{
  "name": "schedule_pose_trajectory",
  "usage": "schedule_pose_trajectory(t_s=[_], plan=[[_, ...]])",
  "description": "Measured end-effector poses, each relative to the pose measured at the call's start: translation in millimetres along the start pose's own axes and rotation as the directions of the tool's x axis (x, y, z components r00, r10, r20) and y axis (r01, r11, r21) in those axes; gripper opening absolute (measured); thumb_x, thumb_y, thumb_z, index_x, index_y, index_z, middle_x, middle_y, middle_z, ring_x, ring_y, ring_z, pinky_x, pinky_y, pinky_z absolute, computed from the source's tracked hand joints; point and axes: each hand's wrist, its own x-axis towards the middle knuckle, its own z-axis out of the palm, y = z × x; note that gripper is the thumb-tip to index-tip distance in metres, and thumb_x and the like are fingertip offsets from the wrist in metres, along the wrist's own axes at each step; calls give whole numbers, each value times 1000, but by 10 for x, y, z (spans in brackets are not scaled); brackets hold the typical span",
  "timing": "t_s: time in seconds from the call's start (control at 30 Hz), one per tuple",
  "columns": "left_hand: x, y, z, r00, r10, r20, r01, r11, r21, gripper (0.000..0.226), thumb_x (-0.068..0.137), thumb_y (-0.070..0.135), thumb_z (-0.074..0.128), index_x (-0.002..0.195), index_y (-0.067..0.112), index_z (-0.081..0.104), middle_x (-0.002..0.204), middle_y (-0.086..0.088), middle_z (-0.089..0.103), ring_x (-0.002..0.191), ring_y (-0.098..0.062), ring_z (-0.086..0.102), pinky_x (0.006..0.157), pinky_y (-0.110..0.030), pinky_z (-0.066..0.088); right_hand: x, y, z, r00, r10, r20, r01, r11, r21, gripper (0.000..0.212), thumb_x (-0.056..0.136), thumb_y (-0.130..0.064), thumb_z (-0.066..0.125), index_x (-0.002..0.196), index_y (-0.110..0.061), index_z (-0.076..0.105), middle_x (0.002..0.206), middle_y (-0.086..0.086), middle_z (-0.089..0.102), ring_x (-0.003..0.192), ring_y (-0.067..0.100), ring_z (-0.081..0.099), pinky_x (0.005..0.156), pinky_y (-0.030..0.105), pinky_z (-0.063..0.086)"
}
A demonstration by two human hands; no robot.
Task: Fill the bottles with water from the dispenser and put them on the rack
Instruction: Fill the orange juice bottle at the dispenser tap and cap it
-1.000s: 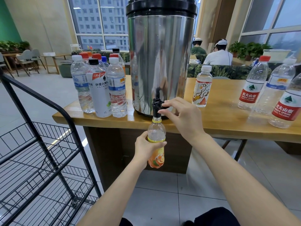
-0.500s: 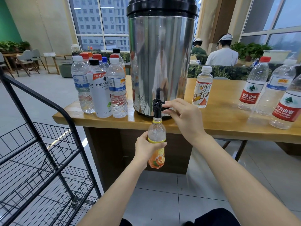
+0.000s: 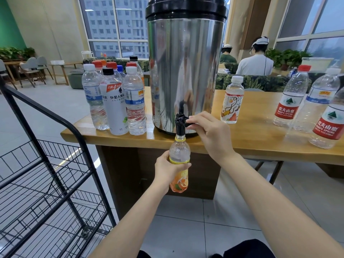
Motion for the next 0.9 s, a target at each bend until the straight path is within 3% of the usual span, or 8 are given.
schedule_pose_trajectory(t_s=[0.53,0.7,0.9], plan=[[14,-13,0,999,26,-21,-27,999,-22,58,65,18,90,117,20,64,110,4,69,107,-15,62,92,-37,53,52,-16,103,998,-67,-15,66,995,-70,23,96,-22,53,99,-5,69,90,3,65,69,16,61,53,26,50],[31,-43,-40,999,35,-33,-36,999,-34,56,64,18,91,114,22,66,107,7,70,106,-14,63,92,-38,53,223,-119,176,998,-51,-41,49,998,-45,15,94,-14,56,98,-5,68,91,3,65,75,14,62,61,18,47],[38,-46,-90,999,43,-18,-43,999,-7,57,66,17,90,116,24,64,108,9,69,106,-12,63,93,-37,53,650,-37,355,998,67,9,-67,998,-22,23,93,-20,53,98,-8,72,88,5,69,82,23,64,67,42,54]])
